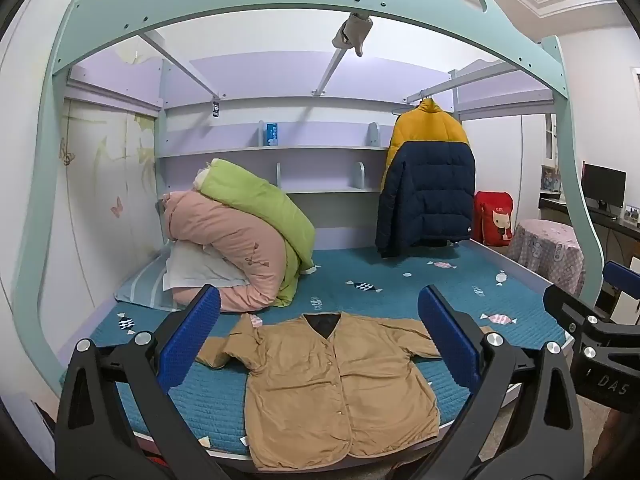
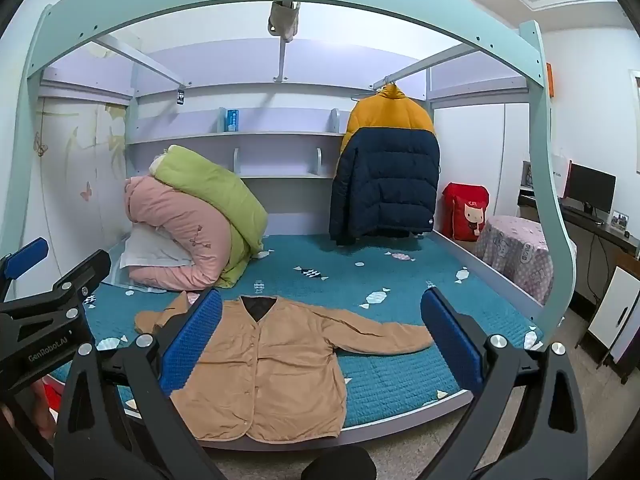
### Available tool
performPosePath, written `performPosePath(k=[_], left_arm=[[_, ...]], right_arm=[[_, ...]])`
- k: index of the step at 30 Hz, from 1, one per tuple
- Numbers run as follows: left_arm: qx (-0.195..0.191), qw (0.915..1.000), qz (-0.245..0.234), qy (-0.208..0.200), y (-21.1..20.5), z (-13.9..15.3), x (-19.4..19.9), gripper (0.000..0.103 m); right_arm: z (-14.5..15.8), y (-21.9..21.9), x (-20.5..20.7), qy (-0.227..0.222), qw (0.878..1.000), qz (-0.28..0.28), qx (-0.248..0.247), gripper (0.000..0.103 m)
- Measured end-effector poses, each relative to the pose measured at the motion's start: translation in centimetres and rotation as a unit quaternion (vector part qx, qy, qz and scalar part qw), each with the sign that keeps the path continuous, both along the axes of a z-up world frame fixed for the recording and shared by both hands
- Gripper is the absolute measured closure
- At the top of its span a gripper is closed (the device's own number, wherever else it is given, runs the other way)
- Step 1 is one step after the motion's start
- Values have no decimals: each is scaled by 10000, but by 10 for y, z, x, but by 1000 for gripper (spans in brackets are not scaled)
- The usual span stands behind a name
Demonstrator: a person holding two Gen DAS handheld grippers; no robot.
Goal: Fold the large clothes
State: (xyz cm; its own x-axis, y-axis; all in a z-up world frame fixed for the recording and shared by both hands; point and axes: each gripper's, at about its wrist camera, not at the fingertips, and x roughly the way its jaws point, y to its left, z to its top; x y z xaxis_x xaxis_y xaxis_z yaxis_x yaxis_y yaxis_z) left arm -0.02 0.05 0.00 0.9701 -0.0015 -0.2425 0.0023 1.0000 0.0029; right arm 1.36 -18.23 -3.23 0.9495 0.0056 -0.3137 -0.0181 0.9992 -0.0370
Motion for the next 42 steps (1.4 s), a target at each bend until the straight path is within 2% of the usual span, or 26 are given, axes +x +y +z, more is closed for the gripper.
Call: performPosePath(k=[8, 20, 42], left_arm=[[69, 10000, -44, -2, -9, -6, -1, 5], [92, 9999, -140, -41, -7, 5, -8, 5], [60, 9998, -167, -9, -8, 1, -8, 5]], right_arm=[[0, 7, 2, -4, 10000, 20, 28, 7], [-1, 7, 1, -12, 10000, 25, 3, 7], [-6, 15, 2, 8, 10000, 62, 27, 7]])
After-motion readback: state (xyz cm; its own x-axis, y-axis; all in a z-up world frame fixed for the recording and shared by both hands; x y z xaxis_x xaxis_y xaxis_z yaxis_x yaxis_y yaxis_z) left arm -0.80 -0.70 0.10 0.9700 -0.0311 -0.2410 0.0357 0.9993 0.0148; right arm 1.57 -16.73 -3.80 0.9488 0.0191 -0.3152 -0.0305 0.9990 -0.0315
